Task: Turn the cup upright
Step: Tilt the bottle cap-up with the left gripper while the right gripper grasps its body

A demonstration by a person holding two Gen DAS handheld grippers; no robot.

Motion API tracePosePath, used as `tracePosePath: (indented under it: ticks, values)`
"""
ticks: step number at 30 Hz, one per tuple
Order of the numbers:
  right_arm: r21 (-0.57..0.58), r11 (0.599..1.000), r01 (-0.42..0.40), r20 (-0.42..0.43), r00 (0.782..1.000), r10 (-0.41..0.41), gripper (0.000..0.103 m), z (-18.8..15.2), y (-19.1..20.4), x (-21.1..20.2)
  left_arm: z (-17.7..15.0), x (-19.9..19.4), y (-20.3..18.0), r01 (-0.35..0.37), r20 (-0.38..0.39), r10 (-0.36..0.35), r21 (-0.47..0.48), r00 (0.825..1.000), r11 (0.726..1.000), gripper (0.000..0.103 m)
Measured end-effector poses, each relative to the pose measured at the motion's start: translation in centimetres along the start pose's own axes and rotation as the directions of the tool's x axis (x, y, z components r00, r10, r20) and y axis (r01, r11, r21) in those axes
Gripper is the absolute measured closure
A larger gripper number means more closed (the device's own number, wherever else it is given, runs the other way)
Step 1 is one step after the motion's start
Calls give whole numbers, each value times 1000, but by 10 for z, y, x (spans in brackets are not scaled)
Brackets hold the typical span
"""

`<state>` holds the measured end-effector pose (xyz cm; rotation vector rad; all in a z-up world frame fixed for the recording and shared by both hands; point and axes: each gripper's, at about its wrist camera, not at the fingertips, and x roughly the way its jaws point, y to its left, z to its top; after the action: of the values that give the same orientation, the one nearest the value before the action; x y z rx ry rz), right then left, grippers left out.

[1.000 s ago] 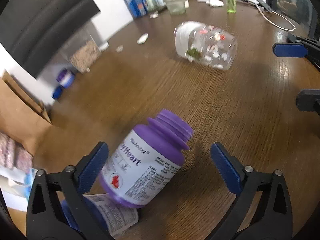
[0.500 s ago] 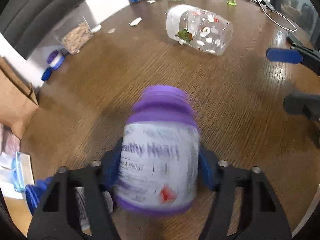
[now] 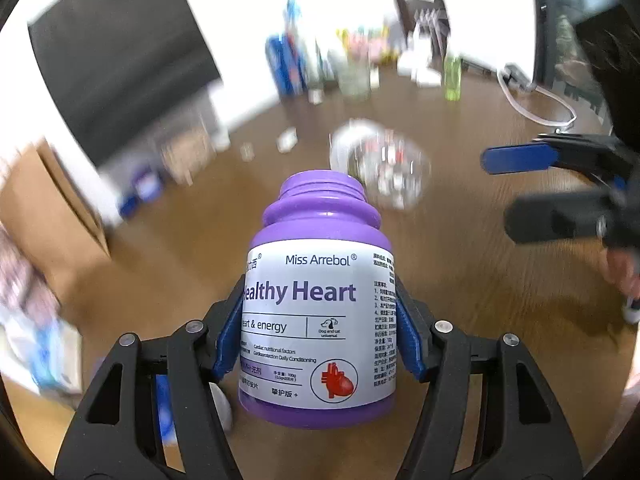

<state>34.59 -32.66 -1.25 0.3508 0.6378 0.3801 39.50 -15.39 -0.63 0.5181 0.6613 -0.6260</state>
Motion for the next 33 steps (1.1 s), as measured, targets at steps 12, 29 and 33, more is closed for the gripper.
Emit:
tracePosePath:
  ticks: [12, 29, 33]
  values:
    - [227, 902, -367, -15, 925, 380, 21, 46, 4, 66, 6, -12, -6, 51, 221, -67, 78, 973, 996, 43]
    - [54, 963, -262, 29, 965, 261, 38, 92, 37, 83, 53, -4, 24, -190, 256, 143, 173, 956, 966, 12]
    - [1, 983, -183, 12, 983, 183, 38, 94, 45, 95, 46, 8, 42, -176, 233, 149, 97, 961, 980, 5]
